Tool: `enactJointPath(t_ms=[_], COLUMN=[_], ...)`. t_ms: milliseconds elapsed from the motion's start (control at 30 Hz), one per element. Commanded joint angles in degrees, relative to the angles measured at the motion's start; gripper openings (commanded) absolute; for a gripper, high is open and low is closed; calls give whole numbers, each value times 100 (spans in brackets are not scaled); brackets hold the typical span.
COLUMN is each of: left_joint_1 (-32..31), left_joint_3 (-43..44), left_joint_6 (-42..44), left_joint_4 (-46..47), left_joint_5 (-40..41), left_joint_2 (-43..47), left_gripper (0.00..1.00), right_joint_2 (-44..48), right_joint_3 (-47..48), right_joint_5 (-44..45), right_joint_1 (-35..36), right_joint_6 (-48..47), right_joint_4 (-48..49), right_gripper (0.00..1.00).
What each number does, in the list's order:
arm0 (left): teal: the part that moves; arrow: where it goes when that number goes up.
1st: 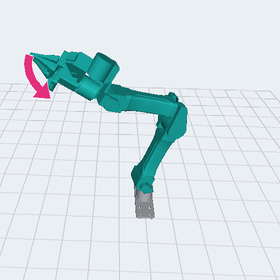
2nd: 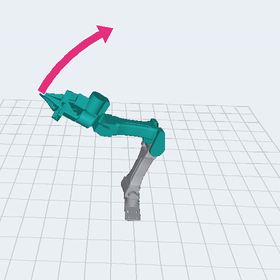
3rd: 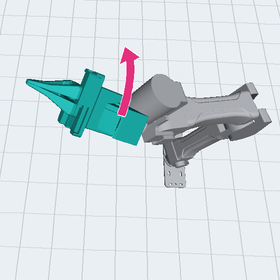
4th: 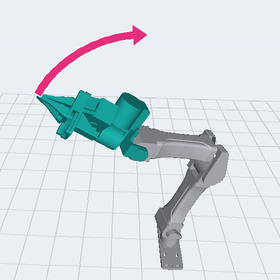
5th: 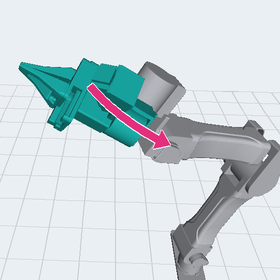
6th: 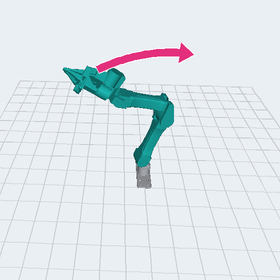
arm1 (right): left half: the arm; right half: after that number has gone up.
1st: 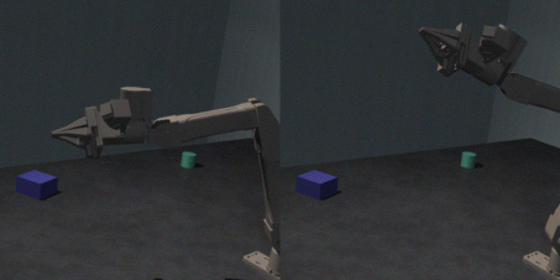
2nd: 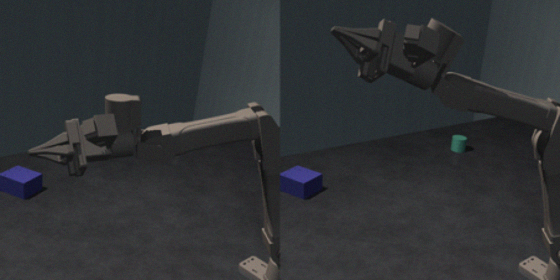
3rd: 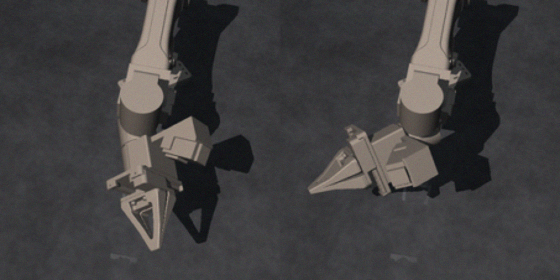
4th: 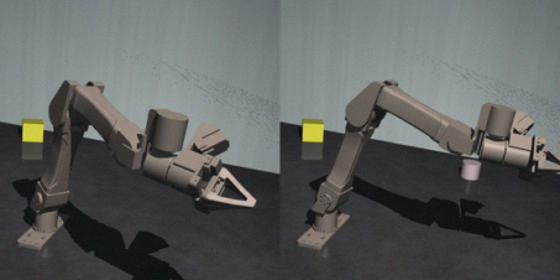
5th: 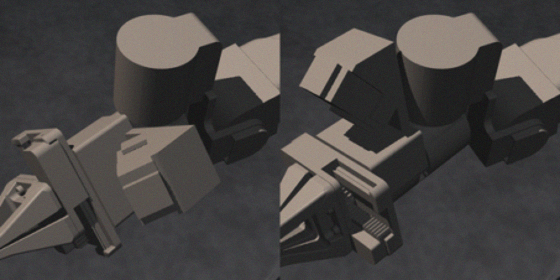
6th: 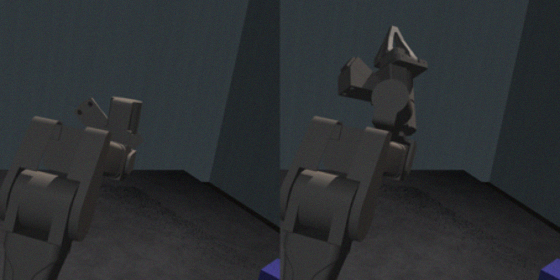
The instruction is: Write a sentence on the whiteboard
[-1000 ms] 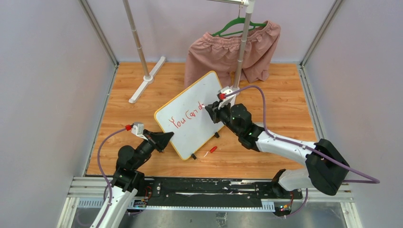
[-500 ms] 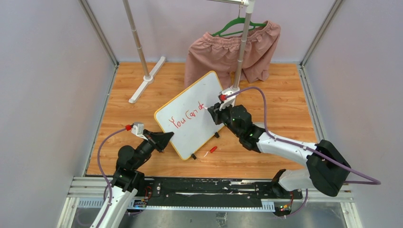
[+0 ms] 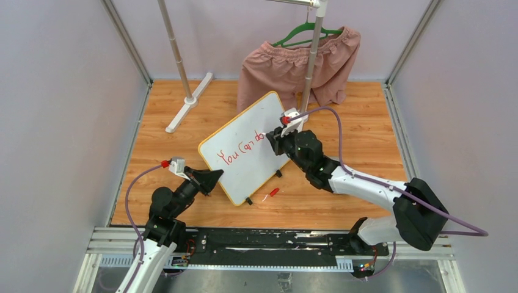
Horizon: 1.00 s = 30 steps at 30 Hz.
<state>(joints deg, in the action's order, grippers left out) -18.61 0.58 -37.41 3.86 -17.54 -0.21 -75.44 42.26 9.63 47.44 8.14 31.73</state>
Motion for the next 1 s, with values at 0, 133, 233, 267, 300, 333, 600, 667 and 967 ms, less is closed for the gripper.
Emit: enactJointPath(t_ms=[0,133,233,267,300,333,600,667,967], left_joint_1=[-72,-72,-72,-72,-72,-72,-75,-75,-98], left_joint_3=[-442,-443,-444,-439,-437,-436,-442,-443,-423], left_joint_6=[356,351,351,350,348,348,340,347,345], left_joint_4=[-412,-411,-411,-412,-412,-412,-408,-413,-412], left_joint_5=[-100,-100,-100,-96,-92,-92,-83,-83,-49], left_joint_2=[372,381,381,381,381,386,364,364,328], left_gripper=[0,0,0,0,0,0,0,0,0], right_joint_2=[-101,-104,-58,-32,20,97,887,883,625], right_joint_3=[258,259,186,152,96,34,-411,-509,-215], right_joint_5=[-6,-119,-175,-180,-164,-99,206,77,-1724], right_joint_1=[-68,-60,-46,-38,-34,-32,-597,-881,-1396], right_joint_6=[-53,-23,27,42,61,92,532,832,682], right_joint_4=[56,49,40,22,15,8,-59,77,-77], right_gripper=[0,0,0,0,0,0,0,0,0])
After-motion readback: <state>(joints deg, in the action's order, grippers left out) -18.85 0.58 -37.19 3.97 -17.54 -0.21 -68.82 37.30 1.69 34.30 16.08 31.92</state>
